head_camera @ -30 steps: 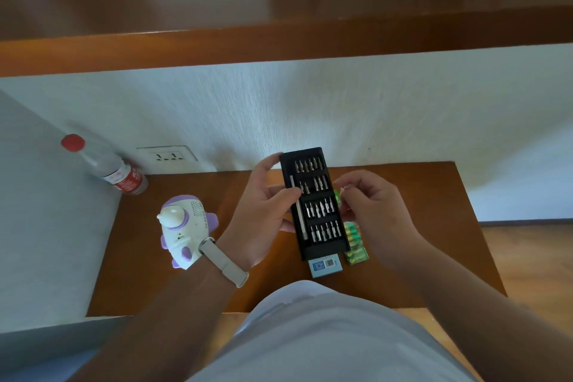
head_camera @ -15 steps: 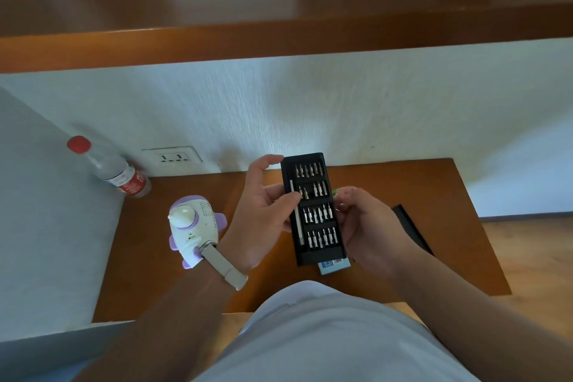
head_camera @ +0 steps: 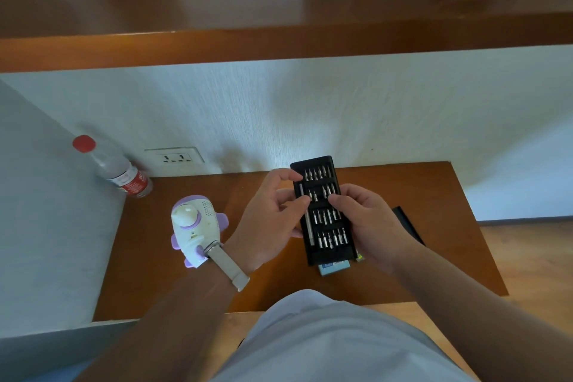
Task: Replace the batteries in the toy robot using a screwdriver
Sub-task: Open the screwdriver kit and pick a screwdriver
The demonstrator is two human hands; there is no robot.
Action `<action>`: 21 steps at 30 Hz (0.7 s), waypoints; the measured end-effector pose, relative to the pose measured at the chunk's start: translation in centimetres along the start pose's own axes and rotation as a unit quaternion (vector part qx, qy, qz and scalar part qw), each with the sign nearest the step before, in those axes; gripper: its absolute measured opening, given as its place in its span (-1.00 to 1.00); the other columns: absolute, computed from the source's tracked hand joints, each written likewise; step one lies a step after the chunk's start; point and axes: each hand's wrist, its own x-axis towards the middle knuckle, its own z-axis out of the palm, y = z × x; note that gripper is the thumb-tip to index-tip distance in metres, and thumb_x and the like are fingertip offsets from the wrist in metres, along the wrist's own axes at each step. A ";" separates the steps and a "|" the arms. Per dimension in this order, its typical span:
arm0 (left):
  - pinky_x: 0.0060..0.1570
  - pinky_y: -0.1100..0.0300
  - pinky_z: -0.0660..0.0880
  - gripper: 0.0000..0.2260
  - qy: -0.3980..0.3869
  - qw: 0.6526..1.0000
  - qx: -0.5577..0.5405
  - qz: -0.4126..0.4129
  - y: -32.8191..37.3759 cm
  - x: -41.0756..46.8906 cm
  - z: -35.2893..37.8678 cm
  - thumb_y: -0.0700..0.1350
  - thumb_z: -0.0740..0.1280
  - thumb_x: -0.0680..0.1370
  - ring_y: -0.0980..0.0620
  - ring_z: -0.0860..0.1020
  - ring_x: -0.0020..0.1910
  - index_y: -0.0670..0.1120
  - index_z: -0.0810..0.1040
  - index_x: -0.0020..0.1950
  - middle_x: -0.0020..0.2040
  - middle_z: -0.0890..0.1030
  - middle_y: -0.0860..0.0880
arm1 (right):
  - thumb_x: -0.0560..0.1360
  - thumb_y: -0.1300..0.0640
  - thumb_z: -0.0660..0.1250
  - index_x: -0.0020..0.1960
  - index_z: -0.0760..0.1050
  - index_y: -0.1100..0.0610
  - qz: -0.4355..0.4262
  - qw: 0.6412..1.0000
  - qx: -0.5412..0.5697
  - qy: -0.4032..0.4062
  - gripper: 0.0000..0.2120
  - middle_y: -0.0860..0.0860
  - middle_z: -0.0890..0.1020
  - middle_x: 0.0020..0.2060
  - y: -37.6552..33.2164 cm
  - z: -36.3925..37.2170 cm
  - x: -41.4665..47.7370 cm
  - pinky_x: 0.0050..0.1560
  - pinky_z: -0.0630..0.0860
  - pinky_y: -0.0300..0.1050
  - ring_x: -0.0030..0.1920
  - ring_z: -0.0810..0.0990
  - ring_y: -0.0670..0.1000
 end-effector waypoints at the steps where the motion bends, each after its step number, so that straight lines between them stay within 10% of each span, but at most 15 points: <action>1: -0.21 0.17 0.66 -0.79 0.004 0.999 0.041 0.005 0.0 0.1 0.2 -0.12 0.31 0.64 0.06 0.71 -0.04 0.15 0.40 0.18 0.02 0.71 0.00 | 0.61 0.06 0.29 0.00 0.61 0.03 -0.002 1.000 -0.014 0.009 -0.88 0.11 0.72 -0.05 -0.1 -0.3 0.0 0.06 0.61 0.19 0.00 0.71 0.15; 9: -0.19 0.31 0.54 -0.82 0.028 0.954 0.294 0.050 0.6 1.0 0.7 0.13 0.28 0.63 0.20 0.65 -0.21 0.21 0.37 0.20 -0.07 0.65 0.16 | 0.60 0.06 0.29 0.03 0.56 0.06 -0.005 0.999 -0.043 0.018 -0.89 0.07 0.71 -0.13 -0.3 -1.7 0.9 -0.02 0.65 0.17 -0.09 0.73 0.12; 21: -0.24 0.33 0.47 -0.80 0.011 0.945 0.327 0.002 1.6 2.2 2.2 0.12 0.33 0.60 0.17 0.63 -0.24 0.25 0.32 0.12 -0.12 0.63 0.14 | 0.55 0.00 0.31 -0.11 0.58 -0.05 -0.013 0.999 -0.046 0.008 -0.90 0.05 0.70 -0.15 -0.2 -3.3 2.4 -0.01 0.65 0.25 -0.12 0.73 0.11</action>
